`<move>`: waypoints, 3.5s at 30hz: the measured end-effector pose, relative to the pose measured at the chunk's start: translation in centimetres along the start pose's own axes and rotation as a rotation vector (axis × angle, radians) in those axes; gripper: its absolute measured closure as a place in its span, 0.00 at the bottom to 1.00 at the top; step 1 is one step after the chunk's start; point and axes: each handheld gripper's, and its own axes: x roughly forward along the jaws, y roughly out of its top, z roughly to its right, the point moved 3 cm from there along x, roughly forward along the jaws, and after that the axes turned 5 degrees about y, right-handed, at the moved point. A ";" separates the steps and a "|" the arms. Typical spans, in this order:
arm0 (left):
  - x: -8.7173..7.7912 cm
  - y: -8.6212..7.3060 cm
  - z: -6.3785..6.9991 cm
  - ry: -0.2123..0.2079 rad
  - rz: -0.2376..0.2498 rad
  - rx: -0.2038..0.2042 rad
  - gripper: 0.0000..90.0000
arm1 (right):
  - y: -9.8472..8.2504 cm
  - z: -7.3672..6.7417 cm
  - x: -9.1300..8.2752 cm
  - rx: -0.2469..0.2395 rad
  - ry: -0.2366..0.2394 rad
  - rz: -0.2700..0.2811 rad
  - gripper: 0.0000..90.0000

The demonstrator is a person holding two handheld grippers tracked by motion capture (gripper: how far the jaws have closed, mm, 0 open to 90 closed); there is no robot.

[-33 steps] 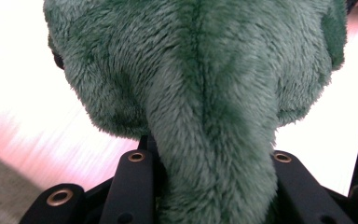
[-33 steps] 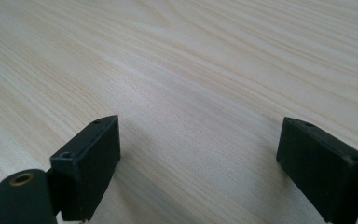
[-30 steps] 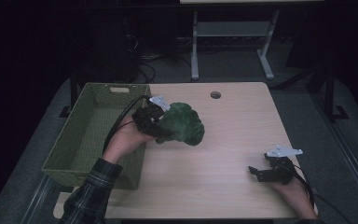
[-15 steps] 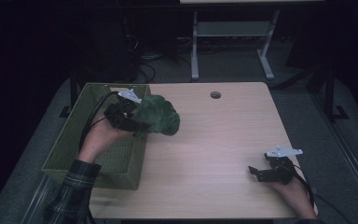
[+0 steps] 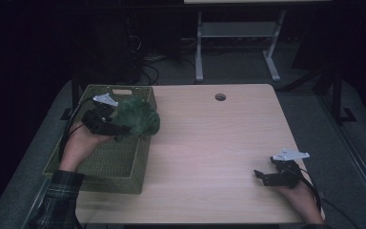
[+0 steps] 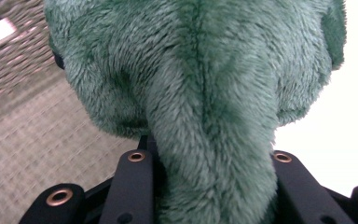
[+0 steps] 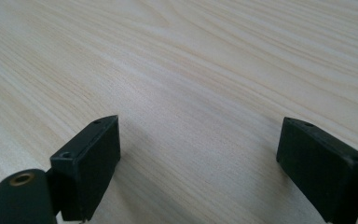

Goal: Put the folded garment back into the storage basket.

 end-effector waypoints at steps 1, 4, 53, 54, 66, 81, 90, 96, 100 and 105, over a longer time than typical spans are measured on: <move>-0.1 -0.3 -0.4 0.005 -0.001 -0.005 0.73 | 0.0 0.0 0.0 0.003 0.000 -0.001 0.14; -0.4 -1.3 -1.2 0.017 0.006 -0.031 0.73 | 0.0 0.0 0.0 0.001 0.000 0.000 0.14; 5.6 -9.2 -6.1 0.154 -0.135 -0.142 0.23 | 0.0 0.0 0.0 0.001 0.000 0.000 0.15; 5.1 -9.0 -6.1 0.158 -0.118 -0.141 0.20 | 0.0 0.0 0.0 0.001 0.000 0.000 0.15; 3.2 -6.7 -5.0 0.137 -0.037 -0.150 0.18 | 0.0 0.0 0.0 0.000 0.000 0.000 0.14; 2.9 -2.0 0.8 0.034 0.107 -0.100 0.18 | 0.0 0.0 0.0 0.002 -0.001 0.001 0.15; 3.9 0.4 5.5 -0.025 0.165 -0.043 0.18 | 0.0 0.0 0.0 0.000 -0.001 0.000 0.15; 4.9 1.6 8.2 -0.053 0.195 -0.024 0.18 | 0.0 0.0 0.0 0.001 -0.001 0.001 0.15; 5.9 2.1 9.9 -0.069 0.195 0.002 0.18 | 0.0 0.0 0.0 0.000 -0.001 0.001 0.15; 7.5 2.3 11.9 -0.080 0.183 0.032 0.18 | 0.0 0.0 0.0 0.000 -0.001 0.001 0.15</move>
